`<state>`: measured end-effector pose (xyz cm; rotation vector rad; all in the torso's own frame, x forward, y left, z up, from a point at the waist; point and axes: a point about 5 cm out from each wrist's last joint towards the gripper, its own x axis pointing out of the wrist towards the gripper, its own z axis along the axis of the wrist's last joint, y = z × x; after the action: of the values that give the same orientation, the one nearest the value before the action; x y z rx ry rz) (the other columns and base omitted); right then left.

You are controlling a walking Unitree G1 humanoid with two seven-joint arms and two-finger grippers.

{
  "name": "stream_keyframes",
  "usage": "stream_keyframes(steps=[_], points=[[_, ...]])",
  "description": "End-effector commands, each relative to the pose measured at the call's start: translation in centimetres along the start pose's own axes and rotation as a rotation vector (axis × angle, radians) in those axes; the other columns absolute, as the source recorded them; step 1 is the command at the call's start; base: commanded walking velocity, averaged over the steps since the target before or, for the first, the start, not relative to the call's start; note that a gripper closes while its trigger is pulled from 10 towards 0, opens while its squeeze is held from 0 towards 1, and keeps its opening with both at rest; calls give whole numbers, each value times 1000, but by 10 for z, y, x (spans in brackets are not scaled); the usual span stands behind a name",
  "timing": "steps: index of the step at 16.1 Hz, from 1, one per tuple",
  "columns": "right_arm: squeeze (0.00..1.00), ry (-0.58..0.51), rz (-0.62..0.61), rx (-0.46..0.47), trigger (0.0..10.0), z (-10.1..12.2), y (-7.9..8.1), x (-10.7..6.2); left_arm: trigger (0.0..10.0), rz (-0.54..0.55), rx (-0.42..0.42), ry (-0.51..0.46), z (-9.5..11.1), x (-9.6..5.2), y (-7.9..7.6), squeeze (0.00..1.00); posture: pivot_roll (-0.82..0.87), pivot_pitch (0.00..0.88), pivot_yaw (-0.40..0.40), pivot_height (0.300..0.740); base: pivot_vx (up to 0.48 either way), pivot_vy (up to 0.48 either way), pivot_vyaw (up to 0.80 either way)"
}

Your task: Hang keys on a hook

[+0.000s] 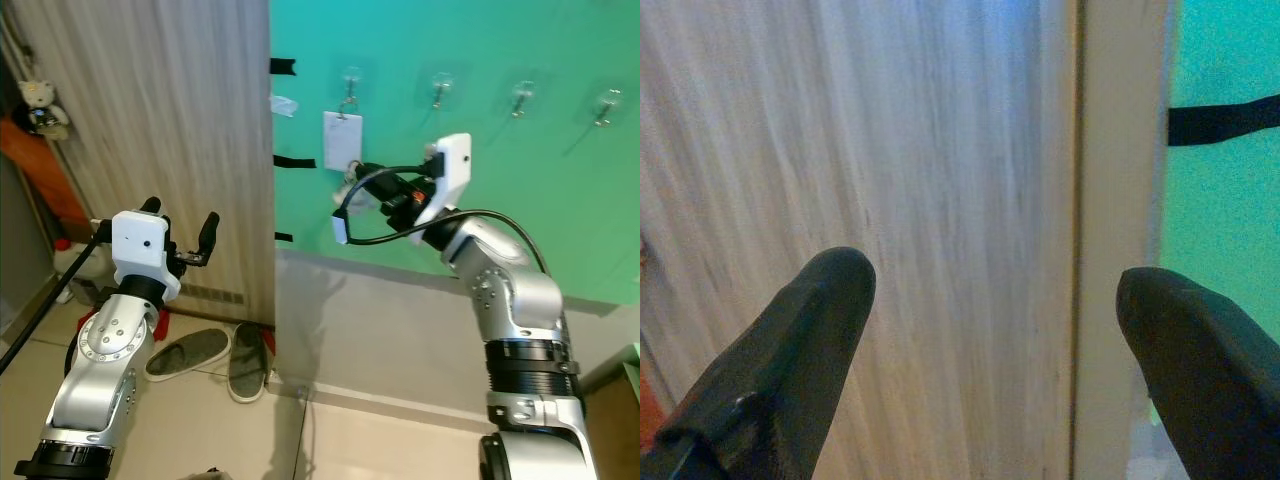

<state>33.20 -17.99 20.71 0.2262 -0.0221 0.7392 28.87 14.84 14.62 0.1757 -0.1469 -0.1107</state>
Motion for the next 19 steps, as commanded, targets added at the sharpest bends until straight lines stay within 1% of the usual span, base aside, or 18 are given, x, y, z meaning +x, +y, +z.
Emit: stream_keyframes(steps=[1, 2, 3, 6, 8, 11, 14, 15, 18, 19], points=[[0, -19, -8, -8, 0, 7, -3, -6, 10000, -26, 4, -34, 7, 1, -4, 0, 72, 0, -33, 740, 0, 0, 0], [0, -28, -28, -9, 0, 9, -5, -9, 10000, -31, 1, -32, 7, 1, -5, 0, 66, 0, -29, 740, 0, 0, 0], [0, -59, -61, -11, 0, 14, -10, -12, 10000, -42, -2, -32, 7, 2, -8, 0, 59, 0, -24, 740, 0, 0, 0], [0, -143, -108, 28, 0, 26, -16, -15, 10000, -57, -6, -34, 7, 4, -11, 0, 54, 0, -21, 740, 0, 0, 0], [0, -155, -132, 25, 0, 29, -21, -19, 10000, -63, -8, -36, 7, 4, -11, 0, 54, 0, -21, 740, 0, 0, 0], [0, -220, -196, 36, 0, 33, -26, -16, 10000, -74, -9, -38, 7, 6, -14, 0, 44, 0, -17, 740, 0, 0, 0], [0, -295, -220, 64, 0, 43, -27, -11, 10000, -86, -8, -44, 8, 8, -16, 0, 44, 0, -12, 740, 0, 0, 0], [0, -304, -196, 70, 0, 46, -24, -8, 10000, -90, -7, -48, 9, 9, -17, 0, 44, 0, -11, 740, 0, 0, 0], [0, -281, -138, 53, 0, 46, -15, -2, 10000, -92, -6, -51, 10, 9, -18, 0, 43, 0, -12, 740, 0, 0, 0], [0, -279, -137, 47, 0, 46, -14, -1, 10000, -94, -7, -51, 10, 9, -18, 0, 43, 0, -13, 740, 0, 0, 0]])
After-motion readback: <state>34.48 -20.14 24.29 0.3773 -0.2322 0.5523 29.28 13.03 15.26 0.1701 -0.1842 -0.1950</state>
